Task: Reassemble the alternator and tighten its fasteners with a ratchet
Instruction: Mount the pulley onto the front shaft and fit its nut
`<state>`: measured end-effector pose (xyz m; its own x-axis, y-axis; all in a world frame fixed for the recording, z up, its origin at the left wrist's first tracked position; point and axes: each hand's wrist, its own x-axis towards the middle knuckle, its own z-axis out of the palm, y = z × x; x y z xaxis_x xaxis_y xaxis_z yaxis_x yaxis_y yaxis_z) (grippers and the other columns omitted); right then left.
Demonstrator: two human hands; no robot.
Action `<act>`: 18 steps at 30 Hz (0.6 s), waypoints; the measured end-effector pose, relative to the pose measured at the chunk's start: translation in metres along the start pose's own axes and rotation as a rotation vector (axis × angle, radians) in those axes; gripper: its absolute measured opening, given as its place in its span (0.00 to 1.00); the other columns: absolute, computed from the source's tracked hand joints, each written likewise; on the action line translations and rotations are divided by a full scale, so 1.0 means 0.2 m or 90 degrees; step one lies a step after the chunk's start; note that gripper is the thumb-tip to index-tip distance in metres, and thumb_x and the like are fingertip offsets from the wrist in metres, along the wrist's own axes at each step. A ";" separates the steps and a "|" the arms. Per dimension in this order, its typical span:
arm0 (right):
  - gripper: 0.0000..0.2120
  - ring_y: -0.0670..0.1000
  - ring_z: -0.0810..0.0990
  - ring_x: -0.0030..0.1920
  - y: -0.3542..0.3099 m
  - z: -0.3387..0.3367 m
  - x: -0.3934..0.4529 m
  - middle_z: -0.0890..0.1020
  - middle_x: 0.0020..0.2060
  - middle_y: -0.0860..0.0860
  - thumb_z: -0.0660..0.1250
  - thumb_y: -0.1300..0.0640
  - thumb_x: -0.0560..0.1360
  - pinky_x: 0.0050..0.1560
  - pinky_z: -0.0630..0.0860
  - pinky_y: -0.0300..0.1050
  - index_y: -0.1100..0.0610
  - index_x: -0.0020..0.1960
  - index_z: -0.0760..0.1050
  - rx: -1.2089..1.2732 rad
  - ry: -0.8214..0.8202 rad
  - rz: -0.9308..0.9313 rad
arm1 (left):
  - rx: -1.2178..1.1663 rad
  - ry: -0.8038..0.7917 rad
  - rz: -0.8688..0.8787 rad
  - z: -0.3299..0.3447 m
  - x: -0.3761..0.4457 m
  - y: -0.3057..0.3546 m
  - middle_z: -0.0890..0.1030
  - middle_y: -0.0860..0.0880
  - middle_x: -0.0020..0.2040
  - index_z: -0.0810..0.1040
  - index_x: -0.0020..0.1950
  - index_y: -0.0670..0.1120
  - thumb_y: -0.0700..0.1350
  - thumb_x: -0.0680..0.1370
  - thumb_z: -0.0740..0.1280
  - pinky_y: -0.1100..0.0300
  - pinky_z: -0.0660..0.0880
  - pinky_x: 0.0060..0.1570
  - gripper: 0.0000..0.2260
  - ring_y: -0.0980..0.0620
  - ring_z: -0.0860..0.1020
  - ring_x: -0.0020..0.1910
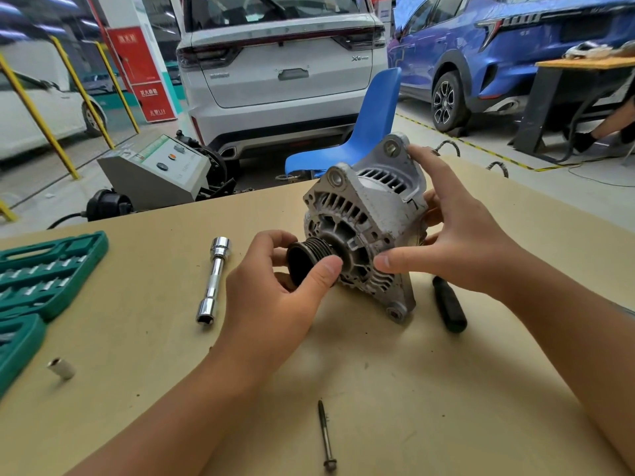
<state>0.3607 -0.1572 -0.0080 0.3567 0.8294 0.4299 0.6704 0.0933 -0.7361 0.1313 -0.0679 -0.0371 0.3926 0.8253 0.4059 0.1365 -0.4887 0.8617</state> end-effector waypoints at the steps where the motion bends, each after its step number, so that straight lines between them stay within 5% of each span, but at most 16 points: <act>1: 0.60 0.48 0.77 0.55 0.00 0.00 0.00 0.75 0.54 0.41 0.81 0.34 0.50 0.53 0.79 0.53 0.23 0.74 0.50 0.000 0.004 -0.001 | 0.046 0.009 0.035 0.01 0.00 0.00 0.81 0.60 0.50 0.73 0.54 0.63 0.67 0.66 0.76 0.56 0.82 0.34 0.22 0.53 0.85 0.39; 8: 0.60 0.42 0.76 0.55 -0.01 0.01 -0.01 0.74 0.53 0.35 0.81 0.33 0.50 0.50 0.75 0.45 0.24 0.74 0.50 -0.001 0.010 -0.010 | 0.218 0.006 0.268 0.01 0.03 -0.06 0.75 0.57 0.54 0.76 0.61 0.51 0.42 0.61 0.86 0.52 0.81 0.54 0.33 0.55 0.77 0.53; 12: 0.60 0.42 0.76 0.55 -0.01 0.01 -0.01 0.74 0.53 0.36 0.81 0.34 0.50 0.50 0.75 0.45 0.23 0.73 0.51 0.002 0.011 -0.008 | 0.162 -0.005 0.170 -0.01 0.03 -0.07 0.77 0.60 0.54 0.71 0.67 0.58 0.55 0.59 0.86 0.71 0.77 0.54 0.40 0.58 0.80 0.55; 15: 0.60 0.40 0.75 0.55 -0.02 0.01 -0.01 0.73 0.54 0.33 0.81 0.34 0.50 0.52 0.75 0.46 0.23 0.74 0.51 0.002 0.008 -0.011 | 0.233 0.005 0.127 -0.04 0.01 -0.05 0.79 0.62 0.49 0.69 0.69 0.59 0.75 0.67 0.69 0.68 0.72 0.40 0.36 0.62 0.79 0.45; 18: 0.60 0.41 0.75 0.55 -0.02 0.02 -0.01 0.73 0.54 0.33 0.81 0.33 0.50 0.53 0.75 0.46 0.24 0.74 0.51 0.002 0.007 -0.011 | 0.286 0.027 0.131 -0.04 0.01 -0.03 0.82 0.61 0.43 0.75 0.62 0.59 0.75 0.71 0.63 0.60 0.69 0.33 0.27 0.60 0.76 0.31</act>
<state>0.3555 -0.1579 -0.0085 0.3526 0.8212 0.4487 0.6741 0.1096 -0.7304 0.1236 -0.0606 -0.0390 0.4166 0.7051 0.5738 0.4421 -0.7087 0.5498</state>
